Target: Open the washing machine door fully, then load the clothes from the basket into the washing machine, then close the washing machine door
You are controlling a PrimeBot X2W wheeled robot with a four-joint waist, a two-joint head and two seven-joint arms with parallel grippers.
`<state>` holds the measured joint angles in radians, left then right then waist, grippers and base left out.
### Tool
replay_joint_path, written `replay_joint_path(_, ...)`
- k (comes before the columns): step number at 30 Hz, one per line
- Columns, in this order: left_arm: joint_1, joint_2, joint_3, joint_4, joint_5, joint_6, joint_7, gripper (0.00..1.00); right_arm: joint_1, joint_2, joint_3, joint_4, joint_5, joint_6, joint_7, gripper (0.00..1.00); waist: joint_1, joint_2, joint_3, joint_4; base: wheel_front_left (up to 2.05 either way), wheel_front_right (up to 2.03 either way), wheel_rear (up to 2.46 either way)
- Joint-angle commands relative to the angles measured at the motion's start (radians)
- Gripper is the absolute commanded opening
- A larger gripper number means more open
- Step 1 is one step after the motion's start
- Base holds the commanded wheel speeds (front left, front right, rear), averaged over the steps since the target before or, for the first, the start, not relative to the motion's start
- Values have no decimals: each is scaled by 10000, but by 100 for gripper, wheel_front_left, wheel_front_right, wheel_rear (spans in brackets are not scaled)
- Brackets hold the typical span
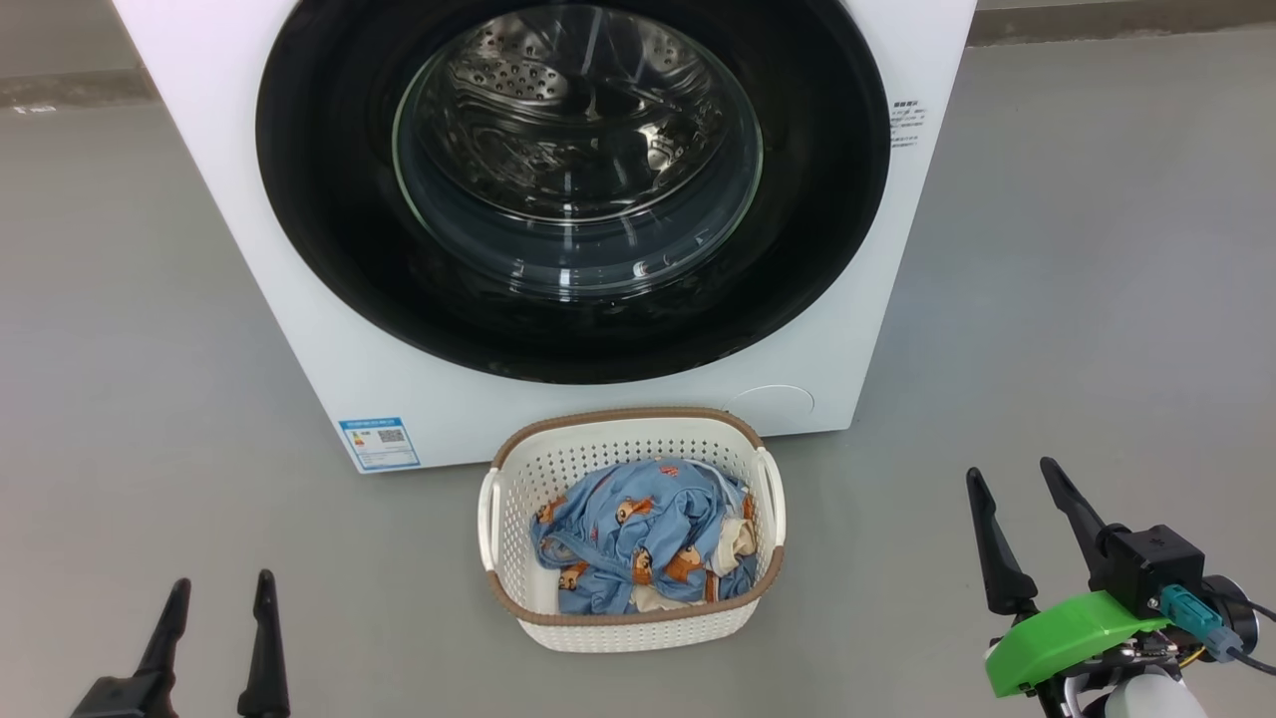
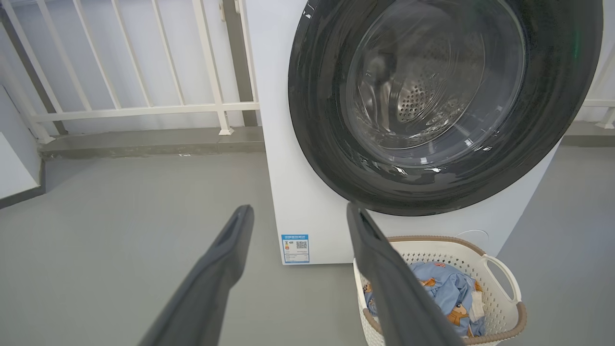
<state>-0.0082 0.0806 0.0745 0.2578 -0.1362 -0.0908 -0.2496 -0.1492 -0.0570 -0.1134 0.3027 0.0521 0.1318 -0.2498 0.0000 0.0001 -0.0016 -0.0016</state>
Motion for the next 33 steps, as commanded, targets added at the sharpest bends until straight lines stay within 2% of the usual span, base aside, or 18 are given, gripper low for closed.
replay_joint_path(1,-246,96,422,-229,-24,77,-122,100,-354,18,180,-207,-145,-11,-120,100,0,-1,4,-2,0,0,0)
replay_joint_path(5,-230,28,503,-272,-180,5,-122,100,-348,40,134,-216,-156,-11,-120,100,0,-1,9,-8,0,0,0)
replay_joint_path(8,-227,15,540,-214,-52,137,-122,100,-349,50,104,-203,-73,-11,-120,100,0,-1,17,-10,0,0,0)
replay_joint_path(27,-322,29,537,-42,66,-93,-122,100,-290,66,38,-281,11,-11,-120,100,0,-1,-15,1,0,0,0)
replay_joint_path(33,-349,60,584,-43,284,32,-122,100,-274,67,10,-326,15,-11,-120,100,0,-1,-10,15,28,28,-55)
